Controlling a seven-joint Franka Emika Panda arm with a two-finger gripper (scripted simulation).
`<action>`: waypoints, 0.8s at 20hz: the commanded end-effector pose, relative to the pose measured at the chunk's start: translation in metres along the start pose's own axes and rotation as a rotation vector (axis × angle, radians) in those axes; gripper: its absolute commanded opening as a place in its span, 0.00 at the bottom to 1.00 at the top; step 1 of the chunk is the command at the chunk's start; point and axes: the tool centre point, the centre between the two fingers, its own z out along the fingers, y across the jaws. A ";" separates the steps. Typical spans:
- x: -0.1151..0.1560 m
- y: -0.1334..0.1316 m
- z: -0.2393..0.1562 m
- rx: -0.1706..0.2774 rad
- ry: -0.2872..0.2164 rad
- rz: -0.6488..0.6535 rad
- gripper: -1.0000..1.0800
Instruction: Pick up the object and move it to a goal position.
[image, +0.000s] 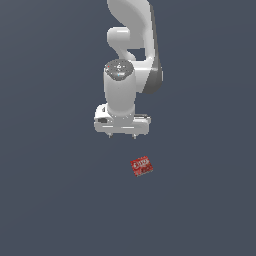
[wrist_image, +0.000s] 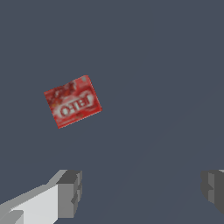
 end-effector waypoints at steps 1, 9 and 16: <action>-0.001 0.002 0.001 -0.006 -0.006 -0.001 0.96; 0.001 0.000 0.003 -0.003 -0.004 0.024 0.96; 0.007 -0.006 0.009 0.000 -0.004 0.110 0.96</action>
